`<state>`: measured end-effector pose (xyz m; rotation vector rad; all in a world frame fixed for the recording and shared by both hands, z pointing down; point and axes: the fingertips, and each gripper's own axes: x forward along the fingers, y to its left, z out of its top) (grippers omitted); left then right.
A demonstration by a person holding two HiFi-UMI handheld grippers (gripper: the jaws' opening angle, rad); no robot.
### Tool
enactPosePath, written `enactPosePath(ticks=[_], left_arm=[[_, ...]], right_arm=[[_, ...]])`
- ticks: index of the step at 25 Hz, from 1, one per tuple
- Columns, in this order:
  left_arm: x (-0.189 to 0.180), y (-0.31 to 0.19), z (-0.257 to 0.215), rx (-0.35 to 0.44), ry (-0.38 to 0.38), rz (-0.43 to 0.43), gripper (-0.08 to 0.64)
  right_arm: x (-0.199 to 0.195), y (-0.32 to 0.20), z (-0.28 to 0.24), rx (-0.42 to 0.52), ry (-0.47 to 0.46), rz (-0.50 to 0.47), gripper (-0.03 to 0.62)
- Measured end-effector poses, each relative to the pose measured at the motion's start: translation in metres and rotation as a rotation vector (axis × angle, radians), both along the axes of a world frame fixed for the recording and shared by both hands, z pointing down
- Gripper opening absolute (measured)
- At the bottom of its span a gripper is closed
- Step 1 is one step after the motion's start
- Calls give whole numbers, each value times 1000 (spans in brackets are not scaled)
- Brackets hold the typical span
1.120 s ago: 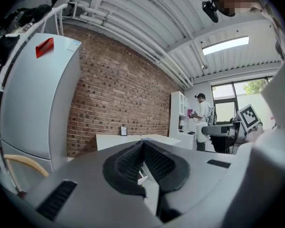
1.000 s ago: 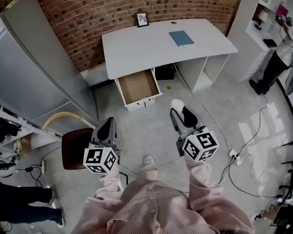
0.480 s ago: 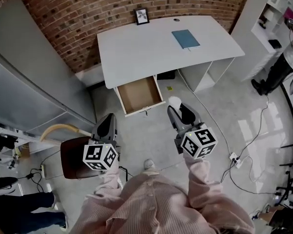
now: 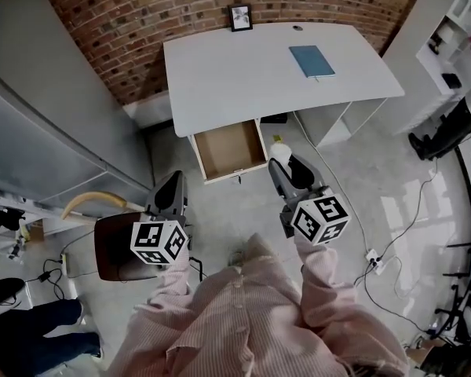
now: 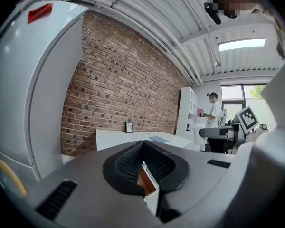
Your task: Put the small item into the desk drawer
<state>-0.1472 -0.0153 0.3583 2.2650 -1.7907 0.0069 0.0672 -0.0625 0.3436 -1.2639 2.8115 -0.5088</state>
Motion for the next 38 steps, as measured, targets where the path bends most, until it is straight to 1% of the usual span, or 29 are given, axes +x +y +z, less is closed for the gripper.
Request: enactPosePath(ticks=[5, 9, 13, 16, 19, 24, 32, 35, 38], left_arm=[[-5, -13, 15, -13, 12, -12, 0], [-9, -33, 29, -45, 22, -29, 0], [-7, -61, 56, -112, 46, -25, 0], [-3, -80, 80, -176, 84, -23, 0], [1, -96, 103, -235, 104, -36, 0], [2, -120, 136, -312, 139, -68, 1], [15, -141, 183, -421, 188, -95, 0], [14, -142, 203, -461, 201, -124, 0], [18, -140, 220, -497, 221, -154, 0]], right_arm=[[-8, -18, 17, -20, 7, -16, 156], [-17, -42, 41, -63, 34, -41, 156], [-26, -74, 68, -122, 65, -76, 156], [-32, -96, 90, -172, 98, -117, 156], [-37, -114, 114, -221, 134, -155, 156], [-49, -136, 150, -288, 188, -229, 156], [-60, -160, 201, -375, 259, -315, 156], [-66, -165, 219, -391, 293, -341, 156], [-70, -167, 237, -393, 348, -348, 156]])
